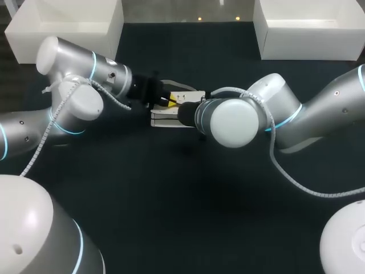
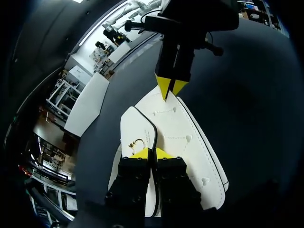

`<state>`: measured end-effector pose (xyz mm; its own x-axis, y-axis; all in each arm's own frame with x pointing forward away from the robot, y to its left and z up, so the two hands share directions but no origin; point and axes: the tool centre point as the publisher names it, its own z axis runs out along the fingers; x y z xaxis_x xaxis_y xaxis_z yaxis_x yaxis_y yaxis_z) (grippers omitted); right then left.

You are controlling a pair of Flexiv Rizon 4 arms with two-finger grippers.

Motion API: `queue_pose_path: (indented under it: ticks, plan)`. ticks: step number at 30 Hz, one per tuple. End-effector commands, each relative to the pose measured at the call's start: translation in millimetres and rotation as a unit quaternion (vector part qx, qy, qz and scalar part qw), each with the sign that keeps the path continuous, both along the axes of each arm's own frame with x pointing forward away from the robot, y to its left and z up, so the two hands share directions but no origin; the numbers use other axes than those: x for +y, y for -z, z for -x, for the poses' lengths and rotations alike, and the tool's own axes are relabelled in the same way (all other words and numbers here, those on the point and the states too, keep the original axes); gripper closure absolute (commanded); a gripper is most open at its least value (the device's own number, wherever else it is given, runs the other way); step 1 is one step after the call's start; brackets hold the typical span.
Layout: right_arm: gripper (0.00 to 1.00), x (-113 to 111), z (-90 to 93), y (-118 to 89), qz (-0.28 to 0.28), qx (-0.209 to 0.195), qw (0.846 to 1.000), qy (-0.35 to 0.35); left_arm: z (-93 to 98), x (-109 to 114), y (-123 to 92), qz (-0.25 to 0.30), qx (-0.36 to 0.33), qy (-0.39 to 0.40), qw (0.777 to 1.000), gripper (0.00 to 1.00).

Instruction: Pick up the bag, open it, inspect its contents, close it, and place it on the opposite side

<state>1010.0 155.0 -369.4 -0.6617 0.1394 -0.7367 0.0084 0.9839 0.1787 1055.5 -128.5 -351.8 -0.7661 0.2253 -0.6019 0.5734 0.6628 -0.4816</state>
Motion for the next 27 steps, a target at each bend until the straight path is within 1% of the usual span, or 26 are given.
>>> queue_pose_path:
  ticks: [1,7,8,9,10,11,13,14,15,16,17,24,27]
  plan:
    - [1.00,-1,1.4,4,-0.008,-0.088,0.996,0.006,0.1,-5,1,0.000,-0.003,-0.001,1.000,1.00]
    - [1.00,-1,1.4,4,-0.008,-0.088,0.996,0.006,-6.4,0,2,0.001,-0.013,-0.016,1.000,1.00]
    - [1.00,-1,1.4,4,-0.008,-0.088,0.996,0.006,-7.2,1,1,0.001,-0.015,-0.018,1.000,0.86]
    - [1.00,-1,1.4,4,-0.008,-0.088,0.996,0.006,-8.0,2,1,0.001,-0.016,-0.020,1.000,0.75]
    - [1.00,-1,1.4,4,-0.008,-0.088,0.996,0.006,-8.8,3,0,0.003,-0.016,-0.021,1.000,0.67]
    - [1.00,-1,1.4,4,-0.008,-0.088,0.996,0.006,-9.4,3,0,0.002,-0.018,-0.023,1.000,0.65]
    - [1.00,-1,1.4,4,-0.008,-0.088,0.996,0.006,-11.0,5,-1,0.001,-0.023,-0.028,0.999,0.66]
    - [1.00,-1,1.4,4,-0.008,-0.088,0.996,0.006,-12.0,5,-1,-0.004,-0.029,-0.030,0.999,0.73]
    - [1.00,-1,1.4,4,-0.008,-0.088,0.996,0.006,-12.8,6,-1,-0.005,-0.030,-0.031,0.999,0.82]
    - [1.00,-1,1.4,4,-0.008,-0.088,0.996,0.006,-14.3,6,-1,-0.008,-0.033,-0.034,0.999,0.96]
    - [1.00,-1,1.4,4,-0.008,-0.088,0.996,0.006,-15.8,6,0,-0.008,-0.033,-0.034,0.999,1.00]
    - [1.00,-1,1.4,4,-0.008,-0.088,0.996,0.006,-23.7,4,-2,-0.008,-0.035,-0.043,0.998,1.00]
    - [1.00,-1,1.4,4,-0.008,-0.088,0.996,0.006,-22.1,1,-5,0.004,-0.027,-0.034,0.999,1.00]
